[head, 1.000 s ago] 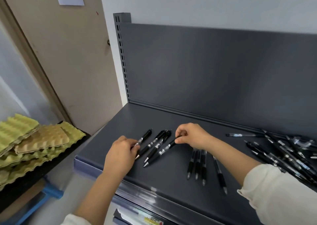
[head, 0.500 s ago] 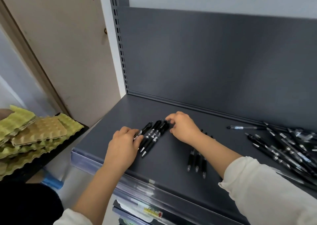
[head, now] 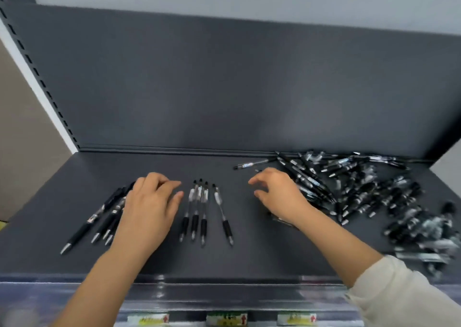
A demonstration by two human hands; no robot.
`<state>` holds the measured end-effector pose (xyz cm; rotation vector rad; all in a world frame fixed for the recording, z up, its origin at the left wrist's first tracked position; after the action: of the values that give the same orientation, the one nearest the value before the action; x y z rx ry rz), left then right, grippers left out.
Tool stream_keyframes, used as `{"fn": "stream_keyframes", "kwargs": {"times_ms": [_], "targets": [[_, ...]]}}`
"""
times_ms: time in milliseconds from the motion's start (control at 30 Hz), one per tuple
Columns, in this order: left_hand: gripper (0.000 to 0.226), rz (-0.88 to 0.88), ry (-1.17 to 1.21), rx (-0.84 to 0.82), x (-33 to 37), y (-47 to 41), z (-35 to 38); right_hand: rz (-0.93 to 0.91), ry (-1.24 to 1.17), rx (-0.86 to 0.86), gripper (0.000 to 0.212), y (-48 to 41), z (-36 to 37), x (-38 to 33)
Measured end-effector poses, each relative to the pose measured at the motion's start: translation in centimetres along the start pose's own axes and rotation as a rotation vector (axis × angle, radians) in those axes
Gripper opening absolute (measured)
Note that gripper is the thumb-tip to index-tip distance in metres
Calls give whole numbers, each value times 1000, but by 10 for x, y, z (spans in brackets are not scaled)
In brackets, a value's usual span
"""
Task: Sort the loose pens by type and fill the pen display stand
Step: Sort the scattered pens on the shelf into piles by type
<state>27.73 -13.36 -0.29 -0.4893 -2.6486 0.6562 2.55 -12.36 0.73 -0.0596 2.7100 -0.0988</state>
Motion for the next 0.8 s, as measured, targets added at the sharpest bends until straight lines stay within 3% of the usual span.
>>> {"fn": "stream_keyframes", "kwargs": {"times_ms": [167,367,567,800], "targets": [[24,160,95,-114,70,-14,29,200,-32,82,25,49,-41,73],[29,304,150,-289,140,-15,56,253,-53,38,24,86,-51,115],[34,334,173,-396,170,-7,69,190,77,65,25,88,-44,117],[35,229,128,-434,166,-1,69,155,203,26,25,78,-38,112]]}}
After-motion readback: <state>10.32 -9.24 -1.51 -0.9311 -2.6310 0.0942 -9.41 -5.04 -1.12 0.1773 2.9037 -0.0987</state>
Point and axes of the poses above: each hand's wrist, its own y-axis away from the middle knuckle, its own z-axis out of the palm, x = y × z, the point moved 3 cm from there along -y, towards the middle knuckle, and after that the axes turned 2 degrees about -z, right-handed, at the moved point
